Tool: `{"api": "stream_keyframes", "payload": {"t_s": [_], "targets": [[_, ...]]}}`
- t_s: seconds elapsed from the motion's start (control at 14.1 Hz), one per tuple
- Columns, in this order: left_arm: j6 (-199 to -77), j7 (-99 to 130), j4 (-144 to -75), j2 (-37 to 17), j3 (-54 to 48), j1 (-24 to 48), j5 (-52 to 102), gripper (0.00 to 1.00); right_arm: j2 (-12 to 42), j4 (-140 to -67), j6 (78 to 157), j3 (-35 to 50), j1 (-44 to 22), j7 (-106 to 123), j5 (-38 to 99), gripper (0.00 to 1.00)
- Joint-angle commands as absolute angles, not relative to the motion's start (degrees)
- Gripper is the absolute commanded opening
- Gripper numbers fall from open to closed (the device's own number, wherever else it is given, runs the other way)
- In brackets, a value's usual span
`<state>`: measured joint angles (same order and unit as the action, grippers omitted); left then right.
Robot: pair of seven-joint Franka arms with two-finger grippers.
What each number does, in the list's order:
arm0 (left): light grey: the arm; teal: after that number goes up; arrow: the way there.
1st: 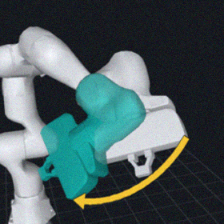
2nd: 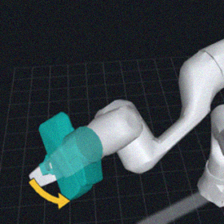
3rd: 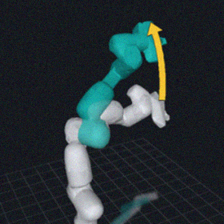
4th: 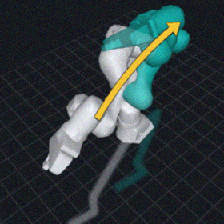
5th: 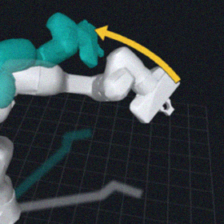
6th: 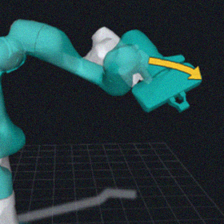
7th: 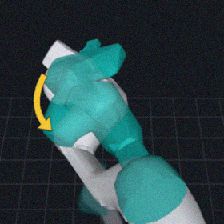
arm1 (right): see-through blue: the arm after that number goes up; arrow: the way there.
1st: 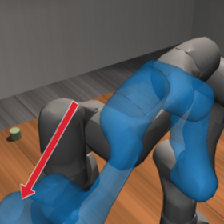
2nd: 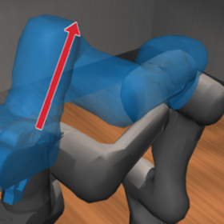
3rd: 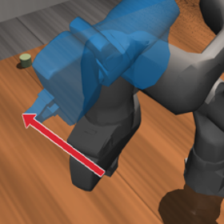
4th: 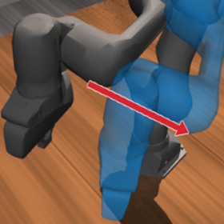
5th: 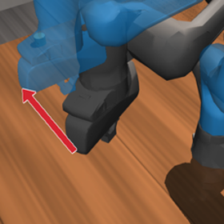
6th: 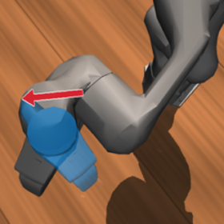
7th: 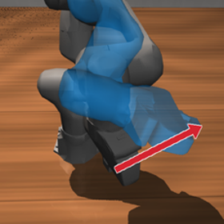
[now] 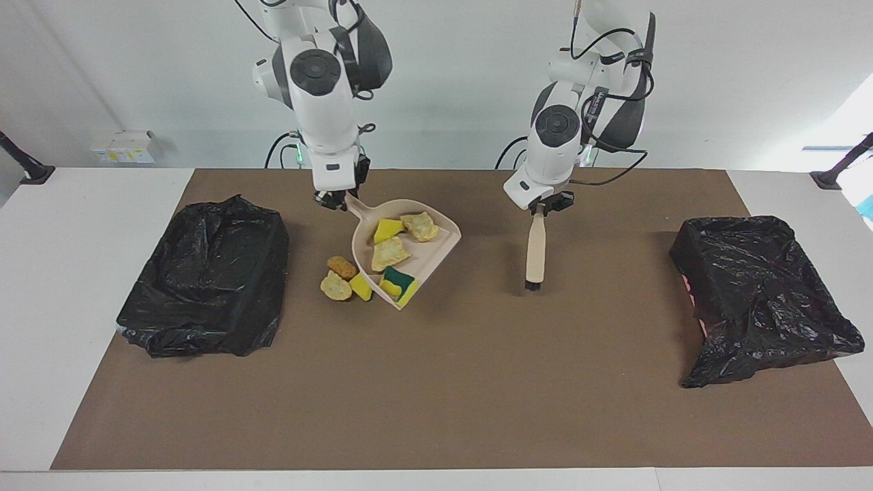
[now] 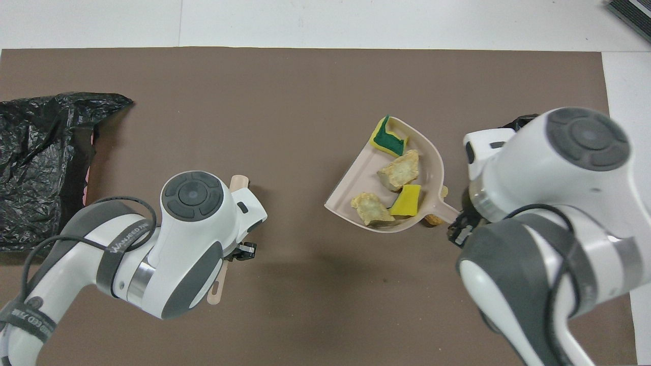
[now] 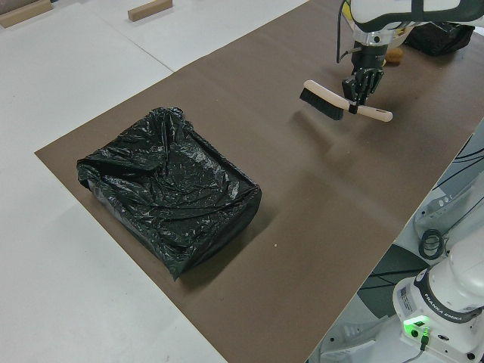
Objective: Sweep and dump trash in bin
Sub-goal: 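Carry the loaded dustpan with the right gripper over the black bag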
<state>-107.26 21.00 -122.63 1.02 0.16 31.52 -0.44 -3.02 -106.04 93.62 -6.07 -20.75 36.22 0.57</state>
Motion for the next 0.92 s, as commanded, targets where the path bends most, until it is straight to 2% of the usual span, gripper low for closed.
{"api": "stream_keyframes", "payload": {"t_s": [0.0,0.21,0.5,0.71,0.78,0.85], "targets": [[-113.28,28.90,-130.42,7.03,0.35,35.24,1.92,0.00,-8.08,-107.14,90.71,-5.71,-11.90,44.36,-0.78,0.00],[-117.66,35.39,-134.28,9.48,0.35,40.32,4.74,0.00,-8.09,-107.14,91.22,-5.71,-2.41,53.57,-5.53,0.00],[-122.51,42.80,-138.68,9.49,0.26,47.71,5.88,0.00,-8.00,-107.31,97.36,-5.80,11.13,72.64,-11.93,0.00],[-126.21,44.21,-141.50,8.87,0.26,50.19,8.09,0.00,-7.30,-107.40,101.24,-5.71,16.34,80.76,-18.17,0.00],[-125.95,43.77,-141.50,8.79,0.35,50.19,8.26,0.12,-6.51,-108.01,102.73,-5.71,16.87,81.03,-20.28,0.00],[-125.60,42.64,-141.24,8.62,0.53,49.66,8.26,0.95,-6.59,-109.41,105.01,-5.71,16.70,81.64,-23.43,0.00]]}}
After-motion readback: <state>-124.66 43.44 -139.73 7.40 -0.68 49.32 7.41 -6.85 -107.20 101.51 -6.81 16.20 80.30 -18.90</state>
